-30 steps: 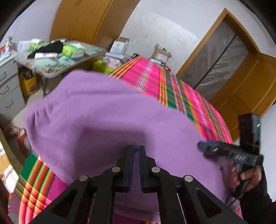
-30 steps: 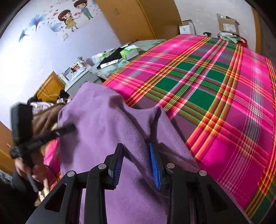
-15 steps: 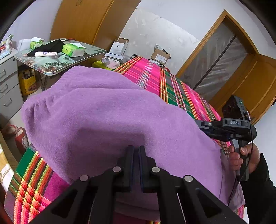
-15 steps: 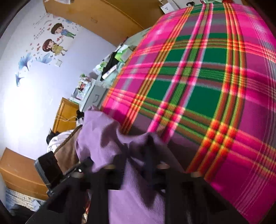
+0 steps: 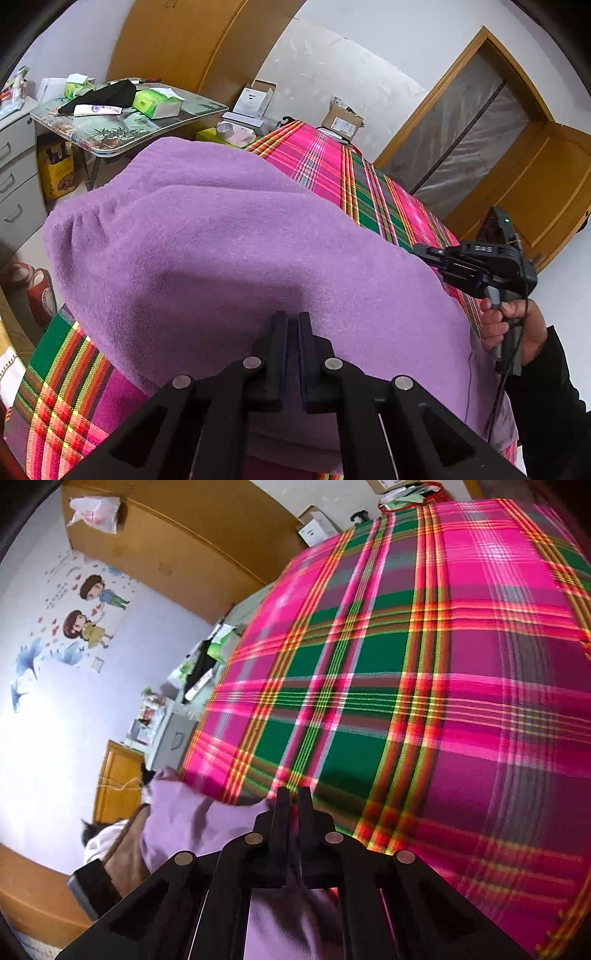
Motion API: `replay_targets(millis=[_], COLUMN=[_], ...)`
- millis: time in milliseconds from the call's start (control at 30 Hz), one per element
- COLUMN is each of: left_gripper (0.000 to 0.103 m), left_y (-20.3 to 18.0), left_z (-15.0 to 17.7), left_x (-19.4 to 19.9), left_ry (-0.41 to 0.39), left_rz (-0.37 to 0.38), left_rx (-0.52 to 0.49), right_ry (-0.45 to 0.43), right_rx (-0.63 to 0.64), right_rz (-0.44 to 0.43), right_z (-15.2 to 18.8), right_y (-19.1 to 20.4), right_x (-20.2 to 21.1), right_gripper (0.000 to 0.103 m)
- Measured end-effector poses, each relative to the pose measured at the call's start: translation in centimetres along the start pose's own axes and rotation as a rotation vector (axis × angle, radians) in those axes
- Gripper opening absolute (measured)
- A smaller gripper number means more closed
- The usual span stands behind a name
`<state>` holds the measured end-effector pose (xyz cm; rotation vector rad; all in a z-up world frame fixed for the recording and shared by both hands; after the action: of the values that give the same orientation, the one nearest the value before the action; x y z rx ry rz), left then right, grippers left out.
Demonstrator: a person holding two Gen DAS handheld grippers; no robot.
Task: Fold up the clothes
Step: 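Pinch the garment's folded edge with the right gripper, then release it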
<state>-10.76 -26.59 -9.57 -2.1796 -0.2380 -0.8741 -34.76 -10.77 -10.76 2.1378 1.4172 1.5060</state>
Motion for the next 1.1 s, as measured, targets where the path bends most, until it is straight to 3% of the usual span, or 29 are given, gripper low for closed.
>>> replay_targets(millis=[67, 167, 233, 300, 333, 500, 567, 667, 833, 933, 1100], left_gripper=[0.005, 0.005, 0.005, 0.005, 0.005, 0.005, 0.005, 0.005, 0.005, 0.005, 0.005], left_y=[0.0, 0.0, 0.0, 0.0, 0.0, 0.0, 0.0, -0.2, -2.7, -5.1, -7.9], left_z=[0.0, 0.0, 0.1, 0.1, 0.1, 0.1, 0.1, 0.2, 1.9, 3.2, 6.2], left_x=[0.0, 0.0, 0.0, 0.0, 0.1, 0.1, 0.2, 0.5, 1.3, 1.5, 0.6], left_ry=[0.000, 0.000, 0.000, 0.000, 0.000, -0.001, 0.004, 0.002, 0.031, 0.047, 0.104], left_rz=[0.000, -0.001, -0.001, 0.001, 0.001, 0.002, 0.005, -0.020, 0.010, 0.051, 0.075], left_rx=[0.000, -0.001, -0.001, 0.001, 0.000, -0.002, -0.004, -0.039, -0.103, -0.159, -0.232], right_ry=[0.020, 0.083, 0.109, 0.104, 0.096, 0.057, 0.029, -0.056, -0.089, -0.055, -0.087], right_rx=[0.021, 0.061, 0.083, 0.113, 0.131, 0.188, 0.189, 0.224, 0.264, 0.239, 0.163], right_rz=[-0.042, -0.029, -0.016, 0.014, 0.036, 0.194, 0.189, 0.135, 0.179, 0.240, 0.311], right_z=[0.5, 1.4, 1.9, 1.9, 1.7, 0.3, 0.5, 1.6, 7.5, 12.0, 16.8], right_y=[0.8, 1.7, 1.8, 1.7, 1.6, 0.2, 0.4, 2.0, 2.5, 1.0, -1.1], right_x=[0.2, -1.0, -1.6, -1.6, -1.6, -0.5, 0.7, 4.1, 9.3, 10.7, 13.7], right_gripper=[0.017, 0.029, 0.025, 0.003, 0.002, 0.006, 0.006, 0.016, 0.023, 0.024, 0.024])
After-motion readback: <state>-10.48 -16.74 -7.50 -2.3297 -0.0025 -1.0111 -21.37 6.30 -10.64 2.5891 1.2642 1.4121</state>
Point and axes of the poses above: each gripper's, at about its wrist camera, not at the fingertips, and x roughly against the way its jaws point, y to its left, z to its underside, the point moved 8 cm from there along -x, roughly the way its jaws point, and after that the axes turned 11 degrees about x, right-handed, at the moved point
